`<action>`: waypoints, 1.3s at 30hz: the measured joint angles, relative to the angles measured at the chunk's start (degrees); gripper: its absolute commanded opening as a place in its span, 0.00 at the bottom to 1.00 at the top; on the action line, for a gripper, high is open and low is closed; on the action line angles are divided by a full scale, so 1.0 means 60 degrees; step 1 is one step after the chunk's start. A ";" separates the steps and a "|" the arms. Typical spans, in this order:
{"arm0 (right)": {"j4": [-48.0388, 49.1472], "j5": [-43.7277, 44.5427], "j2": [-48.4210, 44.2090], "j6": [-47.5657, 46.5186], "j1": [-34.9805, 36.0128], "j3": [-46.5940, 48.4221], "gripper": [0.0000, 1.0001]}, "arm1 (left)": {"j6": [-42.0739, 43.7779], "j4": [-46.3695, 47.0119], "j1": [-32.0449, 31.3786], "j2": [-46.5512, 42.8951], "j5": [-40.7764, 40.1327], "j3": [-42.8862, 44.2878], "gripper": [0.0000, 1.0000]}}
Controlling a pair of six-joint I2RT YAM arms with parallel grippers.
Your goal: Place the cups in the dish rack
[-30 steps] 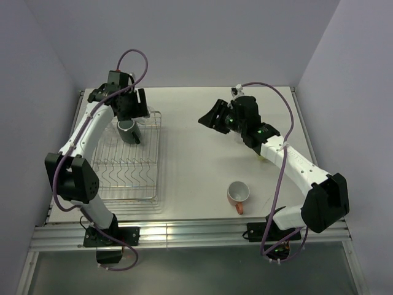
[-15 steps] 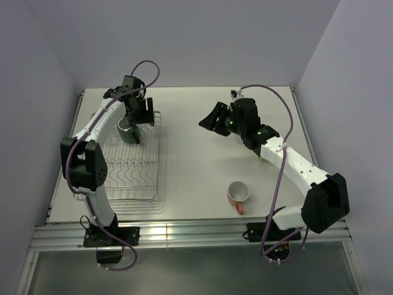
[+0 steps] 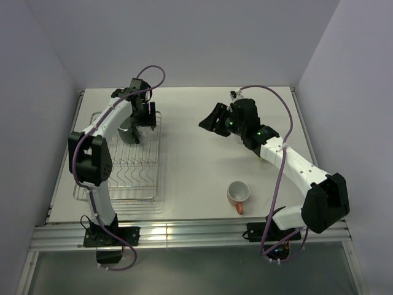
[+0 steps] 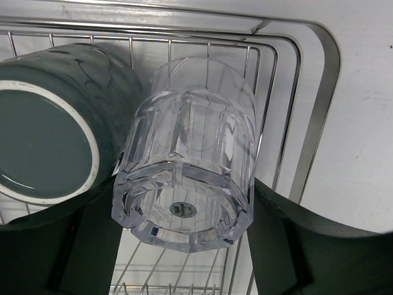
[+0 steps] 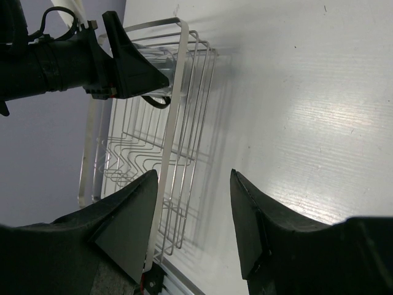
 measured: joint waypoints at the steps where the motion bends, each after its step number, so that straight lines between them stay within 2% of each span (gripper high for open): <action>1: 0.0000 -0.0004 0.0000 0.0000 0.0000 0.0000 0.58 | 0.0000 -0.0022 0.0000 0.0007 -0.0018 0.0000 0.27; 3: -0.0004 -0.0007 0.0000 0.0000 0.0000 0.0000 0.58 | 0.0004 -0.0069 0.0000 0.0036 -0.0047 0.0033 0.39; 5: -0.0004 -0.0011 0.0000 0.0000 0.0000 0.0000 0.58 | 0.0007 -0.0069 0.0004 0.0047 -0.0051 0.0051 0.45; 9: -0.0004 -0.0007 0.0000 0.0000 0.0000 0.0000 0.58 | 0.0015 -0.0073 0.0004 0.0160 -0.0066 0.0117 0.68; 12: -0.0007 -0.0007 0.0000 0.0000 0.0000 0.0000 0.59 | 0.0018 -0.0080 0.0000 0.0259 -0.0069 0.0124 0.77; 14: -0.0007 -0.0007 0.0000 -0.0004 0.0000 0.0000 0.59 | 0.0044 -0.0084 -0.0004 0.0317 -0.0091 0.0124 0.79; 15: -0.0007 -0.0004 0.0000 -0.0004 0.0000 0.0000 0.59 | 0.0044 -0.0084 -0.0004 0.0339 -0.0106 0.0124 0.85; 16: -0.0011 -0.0004 0.0000 -0.0004 0.0000 0.0000 0.59 | 0.0051 -0.0080 -0.0004 0.0357 -0.0113 0.0124 0.98; 27: -0.0040 0.0004 0.0000 -0.0069 0.0000 0.0000 0.59 | 0.0076 -0.0036 -0.0015 0.0357 -0.0226 0.0229 0.99; 39: -0.0401 0.0240 -0.0044 -0.0302 0.0000 0.0026 0.59 | 0.0073 -0.0087 -0.0113 0.0109 -0.0186 0.1005 0.99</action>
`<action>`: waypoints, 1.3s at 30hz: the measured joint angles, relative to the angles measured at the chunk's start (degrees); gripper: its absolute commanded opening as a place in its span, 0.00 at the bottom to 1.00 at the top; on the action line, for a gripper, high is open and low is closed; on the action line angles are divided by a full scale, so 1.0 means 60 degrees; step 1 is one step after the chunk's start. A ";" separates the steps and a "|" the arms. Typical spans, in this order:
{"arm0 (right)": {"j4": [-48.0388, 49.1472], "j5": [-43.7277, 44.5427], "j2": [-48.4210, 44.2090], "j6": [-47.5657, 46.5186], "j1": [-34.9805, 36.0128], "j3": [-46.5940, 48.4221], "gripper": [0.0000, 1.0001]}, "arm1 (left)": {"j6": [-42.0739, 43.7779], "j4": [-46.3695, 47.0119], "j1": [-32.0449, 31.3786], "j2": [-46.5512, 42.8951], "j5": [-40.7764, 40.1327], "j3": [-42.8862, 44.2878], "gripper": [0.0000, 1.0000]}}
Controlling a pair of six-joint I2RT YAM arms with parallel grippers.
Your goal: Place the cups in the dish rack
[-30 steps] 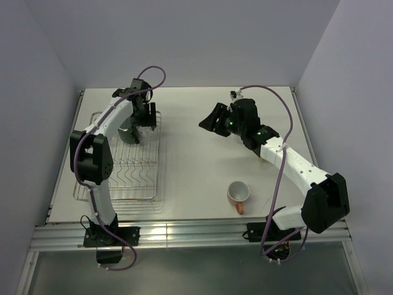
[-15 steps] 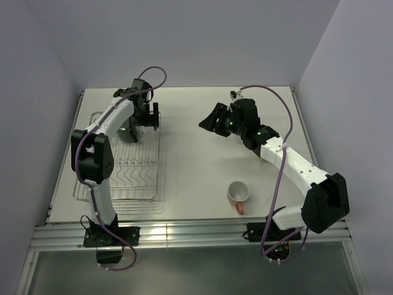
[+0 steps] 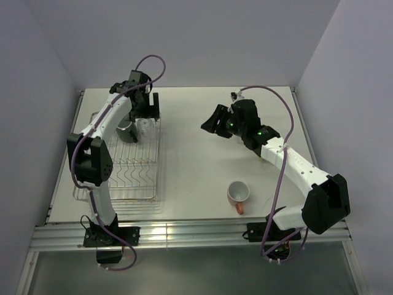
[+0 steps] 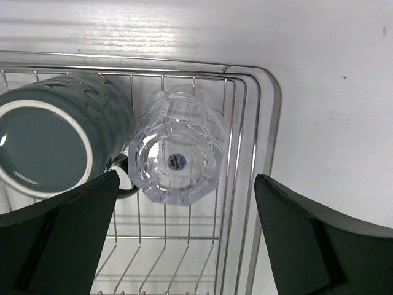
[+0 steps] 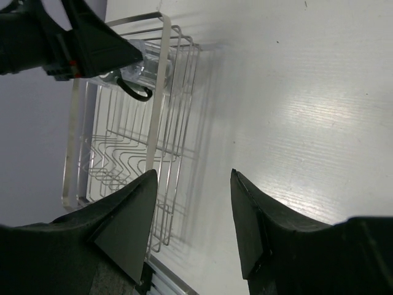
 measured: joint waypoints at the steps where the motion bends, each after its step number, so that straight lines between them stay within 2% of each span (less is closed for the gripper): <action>1: -0.0131 0.0066 -0.0040 -0.0062 0.0004 0.0007 0.59 | 0.0000 -0.0022 -0.0011 -0.0076 -0.0004 0.0047 0.99; 7: -0.1206 0.0750 -0.0758 -0.0466 0.0277 0.0055 0.59 | -0.0033 -0.0004 -0.0084 -0.1366 0.0000 0.0022 0.99; 14: -0.3333 0.1967 -0.2743 -0.0947 0.1508 0.0055 0.58 | -0.0124 0.0882 -0.0186 -0.4452 0.0481 -0.1654 0.99; 18: -0.4677 0.2645 -0.3617 -0.0973 0.2320 0.0018 0.58 | -0.0259 0.1297 -0.0197 -0.5362 0.0922 -0.2269 0.99; 22: -0.5563 0.3075 -0.4375 -0.0889 0.2856 -0.0561 0.58 | -0.0317 0.1504 -0.0208 -0.5610 0.1308 -0.2484 0.99; 28: -0.6863 0.3289 -0.4805 -0.0827 0.3060 -0.1789 0.58 | -0.0324 0.1683 -0.0222 -0.5916 0.1592 -0.2656 0.99; 39: -0.7537 0.3242 -0.5533 -0.0423 0.3180 -0.2393 0.56 | -0.0328 0.1792 -0.0226 -0.6080 0.1741 -0.2707 0.99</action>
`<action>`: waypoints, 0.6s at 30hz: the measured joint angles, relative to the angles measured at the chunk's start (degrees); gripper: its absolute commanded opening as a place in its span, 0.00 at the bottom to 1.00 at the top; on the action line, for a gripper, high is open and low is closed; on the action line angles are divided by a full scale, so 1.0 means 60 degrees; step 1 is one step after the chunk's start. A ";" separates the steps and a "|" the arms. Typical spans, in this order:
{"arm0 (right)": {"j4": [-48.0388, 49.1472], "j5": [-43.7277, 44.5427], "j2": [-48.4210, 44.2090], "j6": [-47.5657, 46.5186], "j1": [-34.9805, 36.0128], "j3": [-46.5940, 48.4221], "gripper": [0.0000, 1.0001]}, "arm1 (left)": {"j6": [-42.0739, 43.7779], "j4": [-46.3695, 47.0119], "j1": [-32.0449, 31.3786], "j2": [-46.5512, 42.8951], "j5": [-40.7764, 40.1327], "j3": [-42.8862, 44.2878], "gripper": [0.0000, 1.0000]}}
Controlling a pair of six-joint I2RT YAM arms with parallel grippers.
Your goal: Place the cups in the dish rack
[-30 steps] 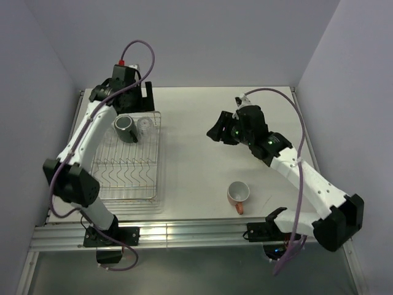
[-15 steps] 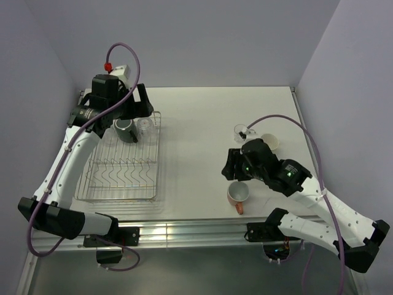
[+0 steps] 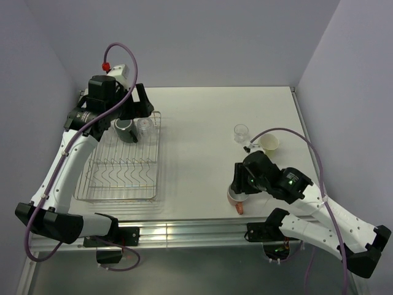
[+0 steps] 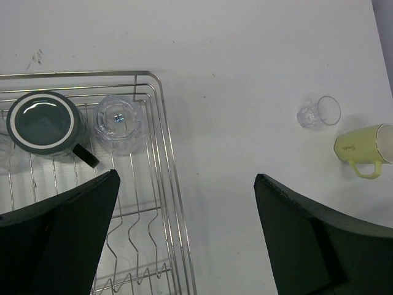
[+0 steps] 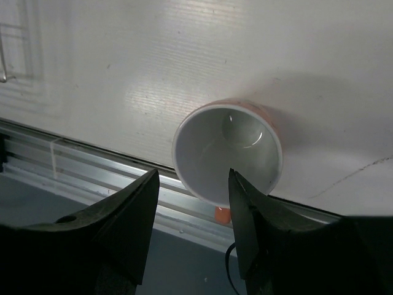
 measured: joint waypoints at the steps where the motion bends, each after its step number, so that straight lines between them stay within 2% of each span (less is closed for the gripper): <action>1: 0.0004 -0.0025 0.0007 0.0062 0.0022 -0.0117 0.56 | -0.0004 0.0000 0.0000 0.0000 0.0015 0.0000 0.99; 18: 0.0860 0.0233 0.1129 0.0641 0.0652 -0.0889 0.54 | 0.0000 0.0200 -0.0015 0.0000 0.0222 -0.0342 0.99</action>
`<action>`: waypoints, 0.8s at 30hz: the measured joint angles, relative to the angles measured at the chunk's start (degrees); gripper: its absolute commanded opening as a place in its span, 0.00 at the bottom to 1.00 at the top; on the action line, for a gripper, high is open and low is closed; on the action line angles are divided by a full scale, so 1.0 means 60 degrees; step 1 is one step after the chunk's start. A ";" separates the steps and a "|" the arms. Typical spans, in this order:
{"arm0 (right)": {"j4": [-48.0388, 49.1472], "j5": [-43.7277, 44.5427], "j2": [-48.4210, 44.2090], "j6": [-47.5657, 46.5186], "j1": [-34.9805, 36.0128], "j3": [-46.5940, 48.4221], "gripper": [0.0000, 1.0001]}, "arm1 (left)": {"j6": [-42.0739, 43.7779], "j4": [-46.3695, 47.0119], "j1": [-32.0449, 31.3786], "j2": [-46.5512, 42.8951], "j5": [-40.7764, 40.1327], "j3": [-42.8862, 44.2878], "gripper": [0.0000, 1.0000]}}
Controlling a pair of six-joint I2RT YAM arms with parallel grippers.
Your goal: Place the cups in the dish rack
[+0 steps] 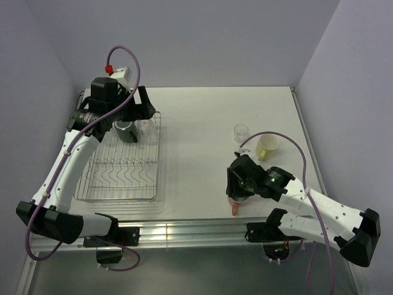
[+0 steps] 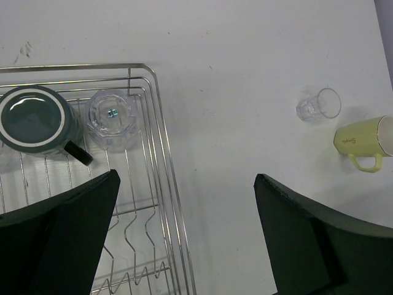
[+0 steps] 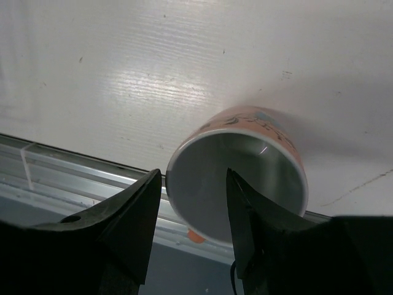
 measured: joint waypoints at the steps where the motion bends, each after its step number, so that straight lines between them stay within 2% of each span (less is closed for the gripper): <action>1: 0.0062 0.0018 0.0033 0.0029 0.0000 -0.0036 0.54 | 0.0000 0.0022 0.0000 0.0000 0.0018 -0.0025 0.99; 9: 0.0317 0.0058 0.0299 0.0219 0.0098 -0.0244 0.53 | 0.0000 0.0102 0.0000 0.0000 0.0175 -0.0142 0.99; 12: 0.0532 0.0076 0.0441 0.0270 0.0160 -0.0299 0.48 | 0.0000 0.0197 0.0000 0.0000 0.0204 -0.0229 0.99; 13: 0.0583 0.0076 0.0514 0.0288 0.0193 -0.0324 0.40 | 0.0000 0.0226 0.0000 0.0000 0.0204 -0.0288 0.99; 15: 0.0714 0.0084 0.0725 0.0353 0.0291 -0.0386 0.32 | 0.0000 0.0226 0.0000 0.0000 0.0200 -0.0372 0.99; 16: 0.0823 0.0080 0.0820 0.0393 0.0353 -0.0412 0.22 | 0.0000 0.0226 0.0000 0.0000 0.0200 -0.0412 0.99; 18: 0.0954 0.0131 0.0954 0.0415 0.0455 -0.0419 0.09 | -0.0004 0.0215 0.0000 0.0004 0.0197 -0.0448 0.99; 19: 0.0958 0.0215 0.0962 0.0408 0.0510 -0.0404 0.00 | 0.0000 0.0222 0.0000 0.0004 0.0197 -0.0448 0.99; 24: 0.0550 0.0652 0.1056 0.0317 0.0543 -0.0051 0.00 | -0.0004 0.0229 0.0000 0.0000 0.0193 -0.0459 0.99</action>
